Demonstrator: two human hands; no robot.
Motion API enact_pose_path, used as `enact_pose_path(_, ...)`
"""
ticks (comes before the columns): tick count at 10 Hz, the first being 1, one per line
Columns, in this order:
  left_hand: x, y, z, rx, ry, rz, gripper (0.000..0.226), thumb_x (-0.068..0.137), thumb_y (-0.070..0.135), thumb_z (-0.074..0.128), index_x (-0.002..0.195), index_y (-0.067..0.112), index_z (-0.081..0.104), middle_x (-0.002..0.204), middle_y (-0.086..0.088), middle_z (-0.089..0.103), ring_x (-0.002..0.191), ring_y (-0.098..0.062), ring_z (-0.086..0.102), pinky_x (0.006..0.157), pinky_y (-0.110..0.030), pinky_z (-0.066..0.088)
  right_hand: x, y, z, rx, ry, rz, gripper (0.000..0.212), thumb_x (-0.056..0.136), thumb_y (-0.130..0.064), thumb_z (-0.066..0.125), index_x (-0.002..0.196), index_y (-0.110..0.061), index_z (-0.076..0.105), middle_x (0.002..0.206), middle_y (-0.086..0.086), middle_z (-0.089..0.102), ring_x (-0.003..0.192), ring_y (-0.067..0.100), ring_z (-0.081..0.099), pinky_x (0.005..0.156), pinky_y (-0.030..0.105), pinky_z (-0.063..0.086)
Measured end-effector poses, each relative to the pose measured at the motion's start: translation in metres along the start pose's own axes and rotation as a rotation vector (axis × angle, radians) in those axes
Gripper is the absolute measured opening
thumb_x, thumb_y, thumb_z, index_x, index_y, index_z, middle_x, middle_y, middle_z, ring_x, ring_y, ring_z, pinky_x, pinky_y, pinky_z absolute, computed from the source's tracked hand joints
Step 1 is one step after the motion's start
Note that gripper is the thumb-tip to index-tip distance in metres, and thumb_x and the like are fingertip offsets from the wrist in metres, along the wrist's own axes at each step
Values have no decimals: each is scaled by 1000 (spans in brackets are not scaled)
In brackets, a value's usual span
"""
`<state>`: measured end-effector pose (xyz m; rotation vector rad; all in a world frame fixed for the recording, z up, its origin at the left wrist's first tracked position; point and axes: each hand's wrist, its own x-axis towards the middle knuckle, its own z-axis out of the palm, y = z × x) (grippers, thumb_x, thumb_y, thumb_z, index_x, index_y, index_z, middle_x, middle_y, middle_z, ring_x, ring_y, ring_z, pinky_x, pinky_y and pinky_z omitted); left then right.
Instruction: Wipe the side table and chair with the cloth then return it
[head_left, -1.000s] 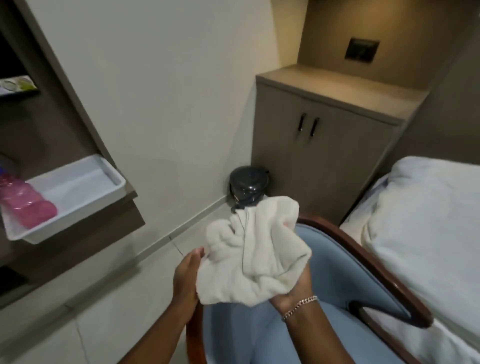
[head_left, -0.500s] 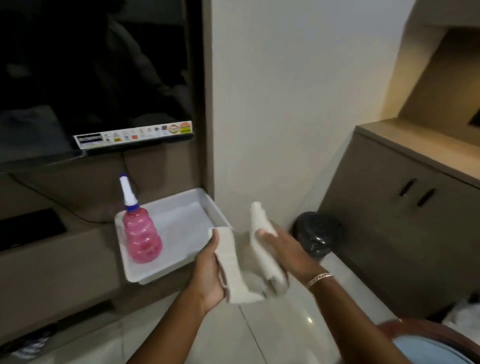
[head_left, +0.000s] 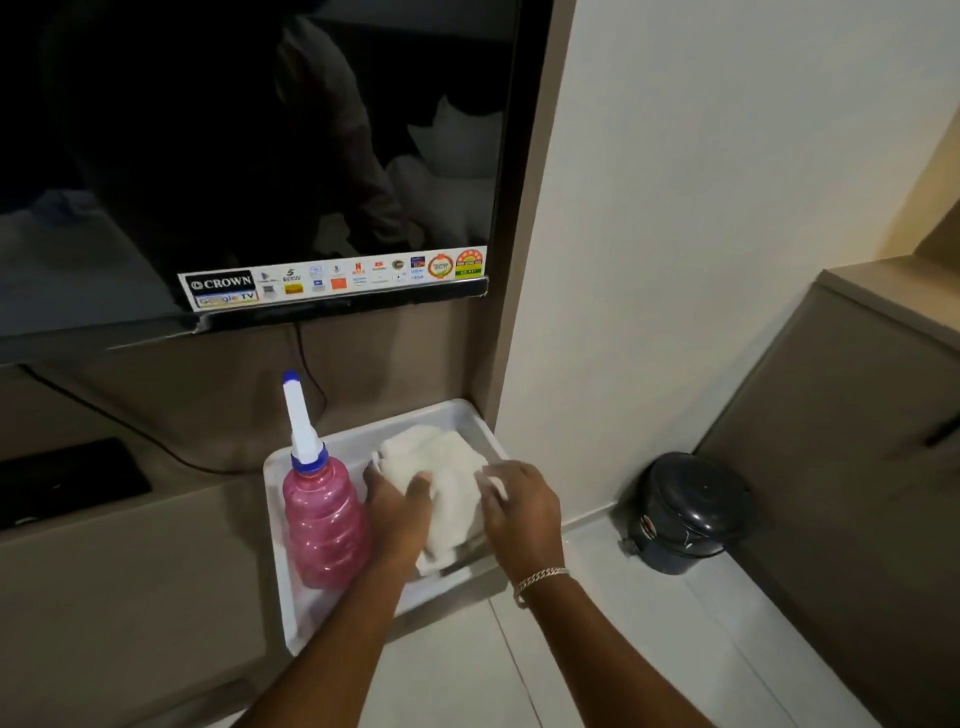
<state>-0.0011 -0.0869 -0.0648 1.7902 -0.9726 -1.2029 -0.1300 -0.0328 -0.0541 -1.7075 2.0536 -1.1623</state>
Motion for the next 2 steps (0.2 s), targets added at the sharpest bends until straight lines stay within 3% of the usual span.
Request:
enact_pose_path(1,-8,-10,11,361,0,206,76,99,29,54,158,19,7,166,-10,20,151,-36,25,119,-53,34,-10,2,1,-104,-76,21,15,82,-2,68,89,-12,77,103,6,76,101,26,67,85,14,39)
enact_pose_path(2,-24,-13,19,670,-10,450,75,98,25,53,157,7,9,168,-18,10,155,-36,9,127,-46,13,-37,8,-17,-152,45,-94,13,77,-11,80,90,-14,79,104,6,78,104,24,69,89,27,53)
